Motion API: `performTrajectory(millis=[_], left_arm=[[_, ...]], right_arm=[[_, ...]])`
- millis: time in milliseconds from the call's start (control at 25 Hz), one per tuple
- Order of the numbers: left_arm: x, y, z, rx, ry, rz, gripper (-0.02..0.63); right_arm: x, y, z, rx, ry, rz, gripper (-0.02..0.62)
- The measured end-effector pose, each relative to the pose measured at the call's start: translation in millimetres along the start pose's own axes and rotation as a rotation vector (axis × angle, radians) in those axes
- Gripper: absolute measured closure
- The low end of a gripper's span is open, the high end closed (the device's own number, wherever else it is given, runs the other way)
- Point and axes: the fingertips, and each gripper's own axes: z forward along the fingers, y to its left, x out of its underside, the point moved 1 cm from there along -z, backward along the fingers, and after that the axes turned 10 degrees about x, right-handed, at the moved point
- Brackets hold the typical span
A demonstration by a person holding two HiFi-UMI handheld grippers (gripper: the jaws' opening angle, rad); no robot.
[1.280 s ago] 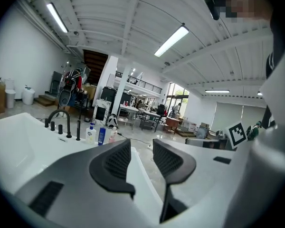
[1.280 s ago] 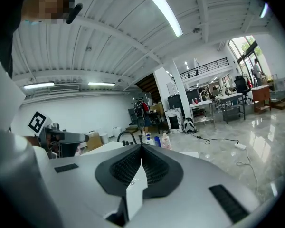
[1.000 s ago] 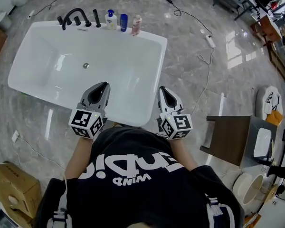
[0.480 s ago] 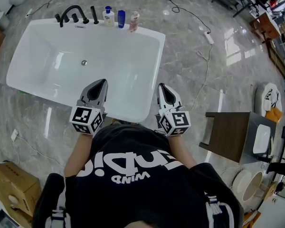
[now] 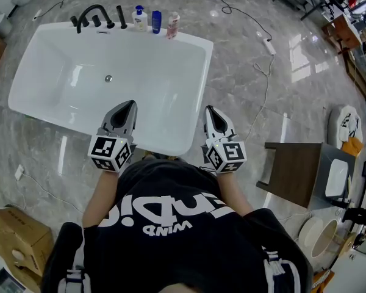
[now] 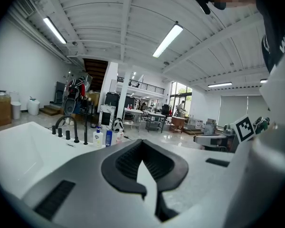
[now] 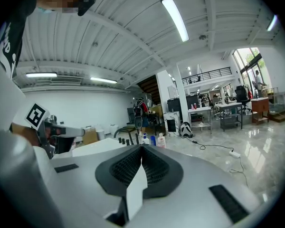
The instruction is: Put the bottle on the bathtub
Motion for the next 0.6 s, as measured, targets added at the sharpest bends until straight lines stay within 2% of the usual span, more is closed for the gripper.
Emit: performTrajectory(millis=[600], left_arm=[[-0.9,9.0,-7.3,-0.007,0.006,0.002,0.598]], right_arm=[[-1.4,7.2,4.3,0.0,0.0,-0.005,0.572]])
